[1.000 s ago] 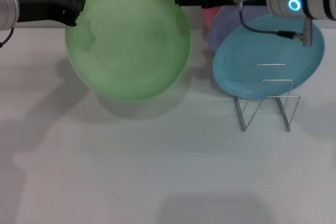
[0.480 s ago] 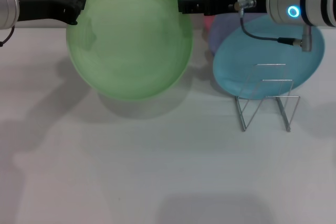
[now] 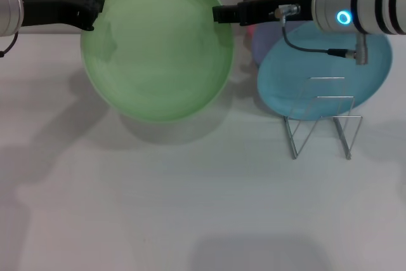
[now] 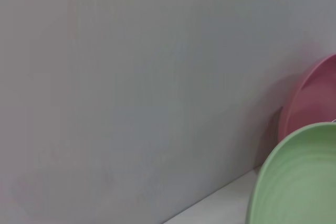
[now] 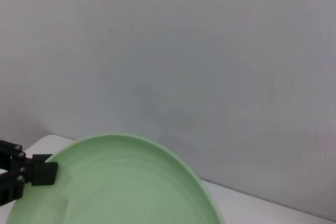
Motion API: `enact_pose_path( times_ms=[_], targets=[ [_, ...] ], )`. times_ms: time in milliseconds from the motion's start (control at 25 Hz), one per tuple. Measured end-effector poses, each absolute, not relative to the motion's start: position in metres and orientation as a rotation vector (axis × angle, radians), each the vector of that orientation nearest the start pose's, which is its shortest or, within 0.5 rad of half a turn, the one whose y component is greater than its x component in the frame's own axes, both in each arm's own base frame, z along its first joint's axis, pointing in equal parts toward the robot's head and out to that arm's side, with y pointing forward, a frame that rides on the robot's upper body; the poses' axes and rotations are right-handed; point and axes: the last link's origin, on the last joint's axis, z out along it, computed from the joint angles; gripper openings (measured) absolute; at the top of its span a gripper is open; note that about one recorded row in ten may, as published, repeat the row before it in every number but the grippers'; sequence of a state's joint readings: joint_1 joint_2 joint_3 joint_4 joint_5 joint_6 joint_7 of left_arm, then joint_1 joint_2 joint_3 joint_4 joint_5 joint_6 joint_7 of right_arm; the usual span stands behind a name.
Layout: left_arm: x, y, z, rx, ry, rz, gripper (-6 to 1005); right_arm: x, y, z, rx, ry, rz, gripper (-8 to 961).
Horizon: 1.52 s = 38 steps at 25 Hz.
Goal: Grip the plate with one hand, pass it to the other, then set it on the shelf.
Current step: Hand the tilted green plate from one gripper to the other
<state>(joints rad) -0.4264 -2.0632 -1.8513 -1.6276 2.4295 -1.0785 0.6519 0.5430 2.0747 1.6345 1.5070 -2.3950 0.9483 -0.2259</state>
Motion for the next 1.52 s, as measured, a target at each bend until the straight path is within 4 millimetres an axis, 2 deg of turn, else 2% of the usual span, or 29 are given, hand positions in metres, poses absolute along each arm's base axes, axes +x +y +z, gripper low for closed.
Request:
enact_pose_path(
  times_ms=[480, 760, 1200, 1440, 1520],
  targets=[
    [-0.146, 0.391, 0.080, -2.227, -0.605, -0.182, 73, 0.094, 0.402, 0.009, -2.286, 0.959, 0.391, 650],
    [-0.143, 0.391, 0.080, -2.242, -0.605, -0.221, 75, 0.091, 0.401, -0.001, -2.340, 0.825, 0.363, 430],
    [-0.138, 0.389, 0.080, -2.255, -0.595, -0.266, 78, 0.089, 0.399, 0.000, -2.348, 0.795, 0.369, 114],
    [-0.138, 0.389, 0.078, -2.263, -0.585, -0.262, 80, 0.088, 0.400, 0.001, -2.342, 0.792, 0.377, 85],
    [-0.138, 0.388, 0.078, -2.266, -0.586, -0.260, 216, 0.088, 0.400, 0.001, -2.339, 0.792, 0.380, 84]
  ],
)
